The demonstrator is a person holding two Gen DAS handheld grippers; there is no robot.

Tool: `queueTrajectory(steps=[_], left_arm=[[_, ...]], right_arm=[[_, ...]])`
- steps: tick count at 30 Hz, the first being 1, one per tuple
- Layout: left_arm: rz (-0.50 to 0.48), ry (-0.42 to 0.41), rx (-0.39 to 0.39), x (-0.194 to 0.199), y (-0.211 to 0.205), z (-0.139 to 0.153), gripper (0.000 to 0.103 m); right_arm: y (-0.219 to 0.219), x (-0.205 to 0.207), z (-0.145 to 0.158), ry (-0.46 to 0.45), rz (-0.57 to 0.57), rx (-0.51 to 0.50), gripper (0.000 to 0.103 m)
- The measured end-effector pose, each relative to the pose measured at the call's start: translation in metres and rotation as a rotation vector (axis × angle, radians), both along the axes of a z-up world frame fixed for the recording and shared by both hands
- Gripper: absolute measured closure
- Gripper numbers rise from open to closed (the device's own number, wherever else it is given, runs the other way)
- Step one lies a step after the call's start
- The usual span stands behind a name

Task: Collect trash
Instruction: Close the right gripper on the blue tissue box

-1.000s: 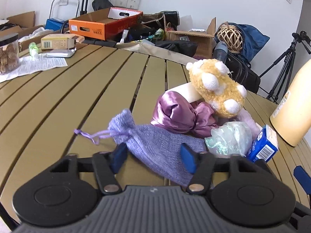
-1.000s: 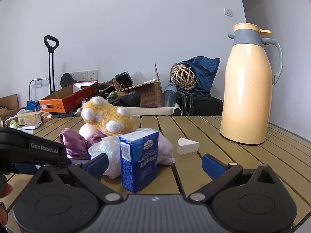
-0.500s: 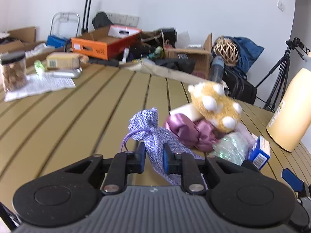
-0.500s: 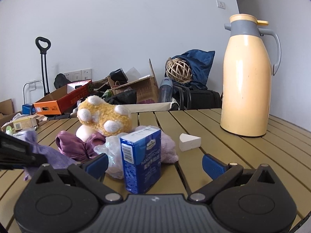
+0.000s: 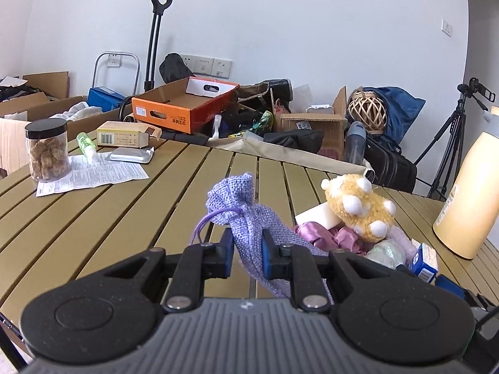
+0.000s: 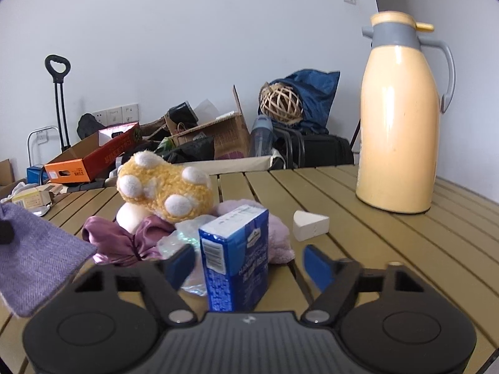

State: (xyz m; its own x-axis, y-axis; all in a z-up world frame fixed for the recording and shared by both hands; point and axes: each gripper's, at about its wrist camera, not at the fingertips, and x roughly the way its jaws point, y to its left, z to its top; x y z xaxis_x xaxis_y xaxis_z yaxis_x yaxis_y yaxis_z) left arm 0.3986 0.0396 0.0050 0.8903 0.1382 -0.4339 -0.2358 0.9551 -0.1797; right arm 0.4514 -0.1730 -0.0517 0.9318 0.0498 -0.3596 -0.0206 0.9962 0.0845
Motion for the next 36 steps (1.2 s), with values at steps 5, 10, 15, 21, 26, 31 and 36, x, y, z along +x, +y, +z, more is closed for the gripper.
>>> queueTrajectory(steps=[5,10,15,21,26,31,36], left_arm=[[0.001,0.000,0.001,-0.001,0.001,0.000,0.085],[-0.006,0.003,0.002,-0.001,0.001,-0.001,0.085],[-0.012,0.001,0.006,-0.003,0.001,0.000,0.085],[-0.011,0.001,0.008,-0.003,0.000,0.000,0.085],[-0.012,0.000,0.010,-0.004,0.000,0.000,0.085],[-0.018,0.004,0.015,-0.005,-0.002,-0.001,0.085],[-0.023,0.000,0.020,-0.006,-0.003,-0.001,0.085]], right_arm=[[-0.008,0.003,-0.002,0.014,-0.019,0.060,0.051],[-0.014,0.005,-0.004,0.041,-0.008,0.070,0.066],[-0.022,0.002,-0.002,0.029,0.001,0.113,0.069],[-0.031,0.001,0.000,0.005,-0.014,0.139,0.069],[-0.031,0.007,-0.007,0.057,0.006,0.142,0.077],[-0.030,0.004,-0.007,0.054,0.033,0.144,0.081],[-0.034,0.000,-0.005,0.036,0.021,0.150,0.081]])
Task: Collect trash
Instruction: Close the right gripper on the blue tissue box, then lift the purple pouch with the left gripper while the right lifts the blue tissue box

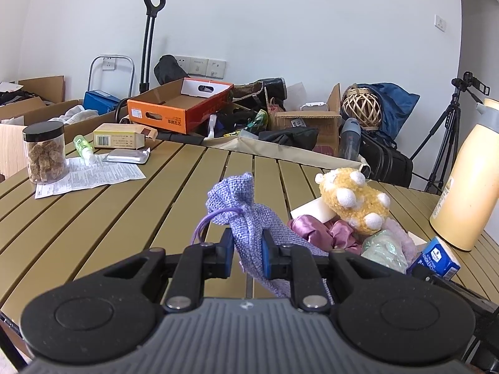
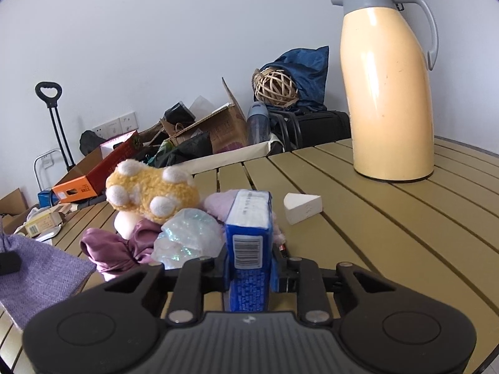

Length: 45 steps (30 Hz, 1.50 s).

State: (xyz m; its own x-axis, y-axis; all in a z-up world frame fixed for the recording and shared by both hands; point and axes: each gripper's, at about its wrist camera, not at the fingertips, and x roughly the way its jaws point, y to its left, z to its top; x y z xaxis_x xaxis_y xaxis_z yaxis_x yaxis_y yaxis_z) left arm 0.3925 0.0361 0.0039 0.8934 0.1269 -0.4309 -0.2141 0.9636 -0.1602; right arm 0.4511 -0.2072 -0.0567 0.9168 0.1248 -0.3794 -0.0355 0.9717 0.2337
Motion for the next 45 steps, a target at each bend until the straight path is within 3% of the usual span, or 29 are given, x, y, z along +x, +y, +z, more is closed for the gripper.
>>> queueTrajectory(steps=[24,40,45], left_arm=[[-0.077,-0.029,0.011,-0.026,-0.013,0.015,0.085],[-0.115,-0.072,0.050,-0.086,-0.024,0.031,0.085],[-0.126,-0.054,0.054,-0.107,-0.029,0.028,0.085]], right_arm=[[0.001,-0.053,0.039,-0.076,0.114,-0.035,0.081],[-0.001,-0.117,0.070,-0.136,0.178,-0.059,0.081],[-0.004,-0.139,0.067,-0.095,0.185,-0.032,0.081]])
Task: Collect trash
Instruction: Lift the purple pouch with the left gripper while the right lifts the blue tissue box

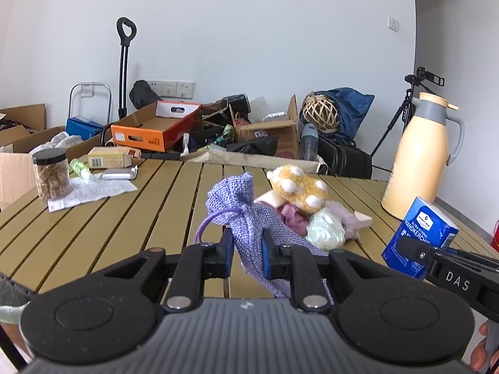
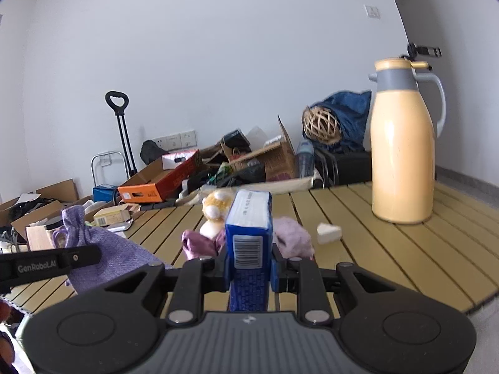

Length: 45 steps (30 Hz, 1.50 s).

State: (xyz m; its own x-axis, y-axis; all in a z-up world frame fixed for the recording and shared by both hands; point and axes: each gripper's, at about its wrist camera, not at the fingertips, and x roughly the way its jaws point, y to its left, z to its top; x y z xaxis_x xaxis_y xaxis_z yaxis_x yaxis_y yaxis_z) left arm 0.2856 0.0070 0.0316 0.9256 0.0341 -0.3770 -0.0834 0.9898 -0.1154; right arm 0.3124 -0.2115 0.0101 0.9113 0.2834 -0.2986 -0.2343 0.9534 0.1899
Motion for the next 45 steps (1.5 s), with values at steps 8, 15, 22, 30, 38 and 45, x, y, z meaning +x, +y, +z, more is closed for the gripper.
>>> queueTrajectory(steps=[8,15,22,30,38,45], left_arm=[[-0.022,0.021,0.012,-0.034,-0.003,-0.003,0.085],[-0.027,0.045,0.025,-0.062,0.000,-0.003,0.085],[-0.051,0.078,0.050,-0.089,-0.001,-0.009,0.085],[-0.082,0.153,0.081,-0.111,-0.007,-0.030,0.085],[-0.101,0.230,0.109,-0.126,-0.012,-0.054,0.085],[-0.110,0.314,0.114,-0.126,-0.014,-0.078,0.085]], right_arm=[[-0.005,-0.039,-0.008,0.041,0.015,0.008,0.081],[-0.005,-0.070,-0.011,0.073,0.033,-0.010,0.081],[-0.001,-0.097,-0.019,0.110,0.060,-0.026,0.081],[0.001,-0.124,-0.038,0.173,0.082,-0.047,0.081],[0.004,-0.145,-0.063,0.248,0.105,-0.064,0.081],[0.007,-0.152,-0.084,0.321,0.115,-0.081,0.081]])
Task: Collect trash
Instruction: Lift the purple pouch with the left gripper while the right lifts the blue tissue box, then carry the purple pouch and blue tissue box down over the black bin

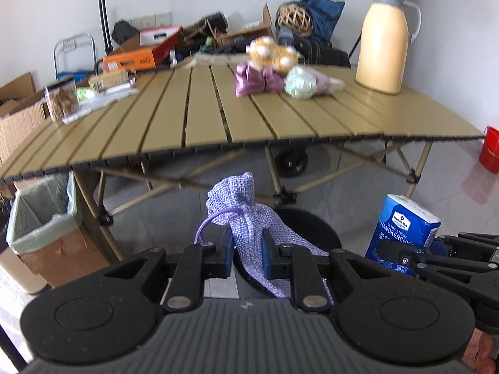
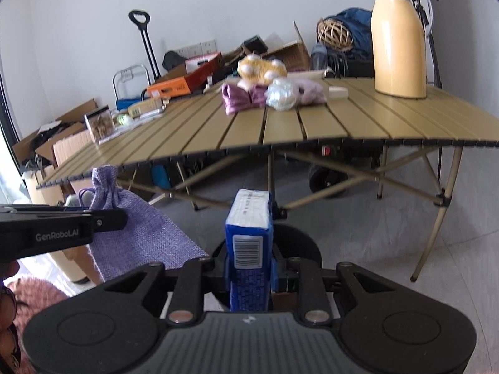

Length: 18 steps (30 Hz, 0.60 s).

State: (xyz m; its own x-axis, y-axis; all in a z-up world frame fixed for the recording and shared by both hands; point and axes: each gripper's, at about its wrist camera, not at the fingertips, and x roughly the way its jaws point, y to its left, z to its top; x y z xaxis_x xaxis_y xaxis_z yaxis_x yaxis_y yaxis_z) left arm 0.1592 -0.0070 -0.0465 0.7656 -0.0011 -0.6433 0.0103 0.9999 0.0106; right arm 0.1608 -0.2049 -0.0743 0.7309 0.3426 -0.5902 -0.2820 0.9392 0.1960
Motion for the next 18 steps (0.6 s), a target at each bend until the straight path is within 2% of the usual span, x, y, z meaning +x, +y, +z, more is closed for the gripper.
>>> queueTrajectory(steps=[13,18], left_arm=[[0.016,0.212,0.032,0.025,-0.004,-0.065,0.085],[0.019,0.286,0.044,0.034,-0.007,-0.090,0.085]], right_arm=[[0.011,0.008,-0.050,0.170,-0.005,-0.057,0.081],[0.013,0.017,-0.073,0.267,-0.023,-0.086,0.081]])
